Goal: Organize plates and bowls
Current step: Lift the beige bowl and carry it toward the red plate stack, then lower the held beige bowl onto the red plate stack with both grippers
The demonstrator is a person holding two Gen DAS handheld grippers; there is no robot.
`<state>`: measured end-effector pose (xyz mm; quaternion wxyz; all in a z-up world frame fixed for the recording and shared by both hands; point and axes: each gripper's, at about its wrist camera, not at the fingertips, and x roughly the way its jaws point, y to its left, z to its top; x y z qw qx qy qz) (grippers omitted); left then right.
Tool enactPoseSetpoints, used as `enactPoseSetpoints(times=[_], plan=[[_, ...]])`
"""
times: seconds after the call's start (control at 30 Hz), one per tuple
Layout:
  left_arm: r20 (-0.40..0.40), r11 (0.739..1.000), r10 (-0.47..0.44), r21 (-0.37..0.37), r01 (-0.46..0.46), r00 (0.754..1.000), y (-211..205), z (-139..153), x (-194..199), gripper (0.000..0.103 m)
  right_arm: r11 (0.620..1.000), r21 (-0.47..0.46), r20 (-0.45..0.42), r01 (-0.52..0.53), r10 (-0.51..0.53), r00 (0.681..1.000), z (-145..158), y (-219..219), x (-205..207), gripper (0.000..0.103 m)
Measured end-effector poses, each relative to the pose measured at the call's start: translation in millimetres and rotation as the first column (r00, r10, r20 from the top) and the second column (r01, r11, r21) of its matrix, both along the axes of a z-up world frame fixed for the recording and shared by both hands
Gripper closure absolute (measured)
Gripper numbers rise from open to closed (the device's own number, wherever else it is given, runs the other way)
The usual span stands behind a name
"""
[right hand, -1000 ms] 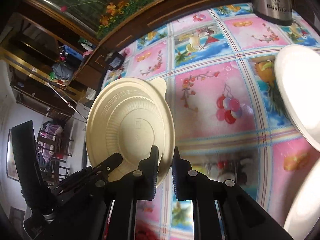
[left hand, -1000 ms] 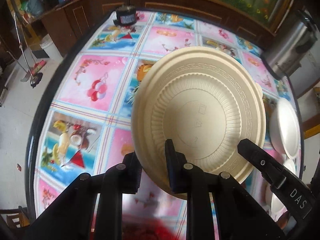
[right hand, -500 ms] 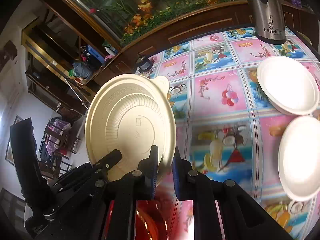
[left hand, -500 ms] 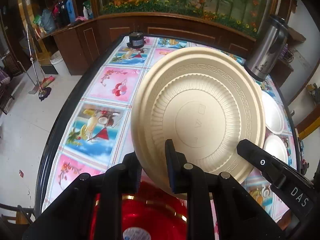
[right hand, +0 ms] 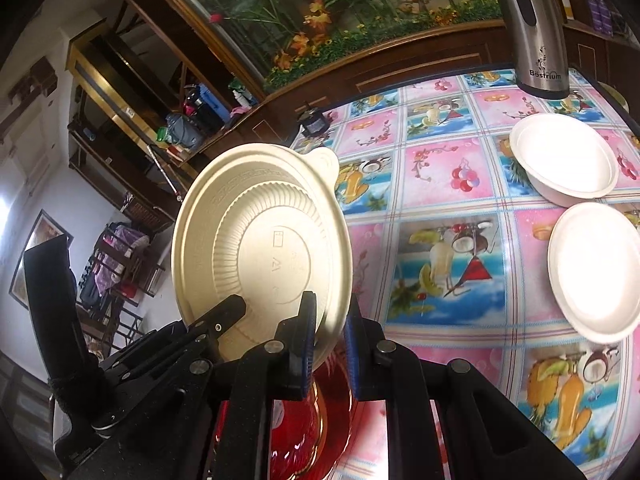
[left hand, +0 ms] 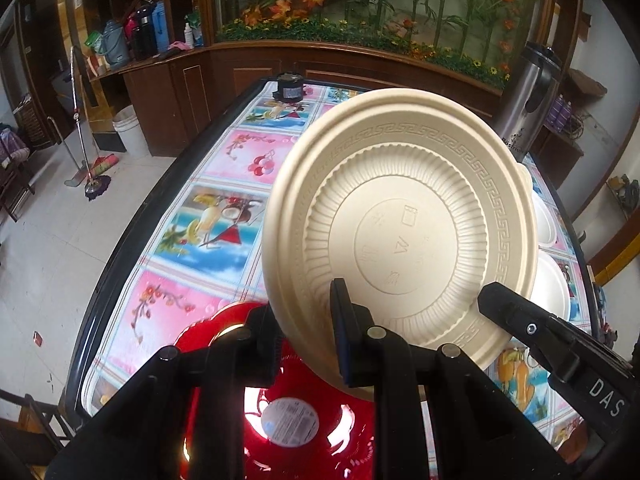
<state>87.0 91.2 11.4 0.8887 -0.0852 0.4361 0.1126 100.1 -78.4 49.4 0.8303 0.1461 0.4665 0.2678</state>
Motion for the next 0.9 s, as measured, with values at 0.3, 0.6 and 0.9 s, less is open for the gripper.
enactPoseSetpoints(times=[0.3,0.6,0.9], plan=[[0.011,1.000,0.024,-0.020,-0.024,1.000,6,-8,-32,0.084,0.999,0.004,-0.002,-0.037,0.037,0.999,-8,6,-24,0.090],[0.025,0.998,0.053,-0.025,-0.052,0.998,11,-11,-49,0.084,0.997,0.007,0.000,-0.071,0.071,0.997,-10,11,-38,0.090],[0.036,0.997,0.077,-0.027,-0.077,0.996,14,-10,-63,0.084,0.994,0.015,0.003,-0.104,0.104,0.995,-10,16,-48,0.090]])
